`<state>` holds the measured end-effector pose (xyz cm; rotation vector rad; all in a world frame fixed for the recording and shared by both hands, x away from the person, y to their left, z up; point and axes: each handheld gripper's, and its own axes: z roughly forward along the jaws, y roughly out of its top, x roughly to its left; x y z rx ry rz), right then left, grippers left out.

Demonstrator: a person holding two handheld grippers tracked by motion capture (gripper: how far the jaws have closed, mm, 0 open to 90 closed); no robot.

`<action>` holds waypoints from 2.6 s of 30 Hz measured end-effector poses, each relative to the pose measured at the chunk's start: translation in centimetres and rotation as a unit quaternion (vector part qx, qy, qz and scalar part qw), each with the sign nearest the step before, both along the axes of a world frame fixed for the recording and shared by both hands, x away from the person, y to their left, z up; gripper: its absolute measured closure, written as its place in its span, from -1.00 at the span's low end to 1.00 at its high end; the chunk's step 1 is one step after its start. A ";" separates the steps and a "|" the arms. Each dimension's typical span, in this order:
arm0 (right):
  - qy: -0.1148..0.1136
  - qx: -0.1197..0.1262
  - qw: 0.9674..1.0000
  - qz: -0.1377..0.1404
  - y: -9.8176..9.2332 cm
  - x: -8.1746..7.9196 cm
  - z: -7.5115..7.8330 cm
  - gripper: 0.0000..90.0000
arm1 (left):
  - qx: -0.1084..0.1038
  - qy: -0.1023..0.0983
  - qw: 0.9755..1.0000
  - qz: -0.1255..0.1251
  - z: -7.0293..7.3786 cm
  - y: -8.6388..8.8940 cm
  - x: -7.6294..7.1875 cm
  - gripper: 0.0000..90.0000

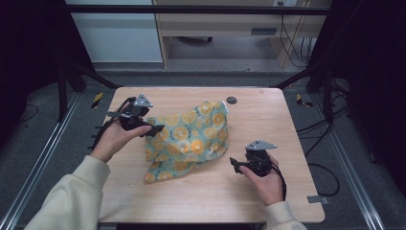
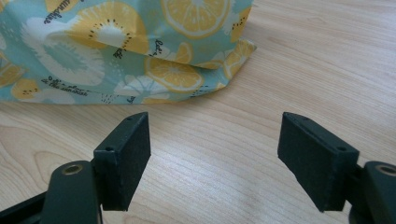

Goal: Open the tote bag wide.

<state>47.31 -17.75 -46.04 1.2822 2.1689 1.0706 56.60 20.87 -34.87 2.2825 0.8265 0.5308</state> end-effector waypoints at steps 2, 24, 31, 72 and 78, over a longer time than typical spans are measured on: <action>0.001 0.000 1.000 0.000 0.1 0.0 0.0 -0.43 | -0.007 0.019 1.000 -0.005 -0.2 -0.4 0.6 -0.68; -0.039 0.004 0.999 -0.011 -0.1 -0.6 2.0 -0.37 | -0.021 0.001 0.995 -0.100 0.7 -2.5 -7.1 0.99; -0.065 -0.001 0.998 -0.001 0.5 -0.9 4.2 -0.17 | -0.025 0.007 0.992 -0.124 -1.0 -2.9 -10.1 0.99; -0.066 -0.070 0.985 0.141 6.0 2.7 9.1 1.00 | -0.025 0.032 0.991 -0.127 -0.8 -2.7 -9.1 1.00; -0.085 -0.058 0.983 0.152 5.5 0.5 10.4 1.00 | -0.015 0.031 0.989 -0.142 0.0 -2.9 -10.0 1.00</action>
